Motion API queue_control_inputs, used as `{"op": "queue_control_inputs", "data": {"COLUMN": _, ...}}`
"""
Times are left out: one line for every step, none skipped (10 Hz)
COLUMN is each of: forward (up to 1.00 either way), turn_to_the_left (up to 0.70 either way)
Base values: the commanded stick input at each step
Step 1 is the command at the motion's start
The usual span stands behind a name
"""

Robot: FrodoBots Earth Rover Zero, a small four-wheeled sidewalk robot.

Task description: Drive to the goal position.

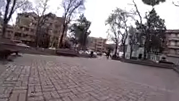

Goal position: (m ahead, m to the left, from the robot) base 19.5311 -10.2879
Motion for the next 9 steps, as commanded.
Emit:
{"op": "queue_control_inputs", "data": {"forward": 0.70, "turn_to_the_left": 0.00}}
{"op": "queue_control_inputs", "data": {"forward": 0.70, "turn_to_the_left": 0.00}}
{"op": "queue_control_inputs", "data": {"forward": 0.70, "turn_to_the_left": 0.00}}
{"op": "queue_control_inputs", "data": {"forward": 0.70, "turn_to_the_left": 0.00}}
{"op": "queue_control_inputs", "data": {"forward": 0.70, "turn_to_the_left": 0.00}}
{"op": "queue_control_inputs", "data": {"forward": 0.70, "turn_to_the_left": 0.00}}
{"op": "queue_control_inputs", "data": {"forward": 0.70, "turn_to_the_left": 0.00}}
{"op": "queue_control_inputs", "data": {"forward": 0.70, "turn_to_the_left": 0.00}}
{"op": "queue_control_inputs", "data": {"forward": 0.70, "turn_to_the_left": 0.00}}
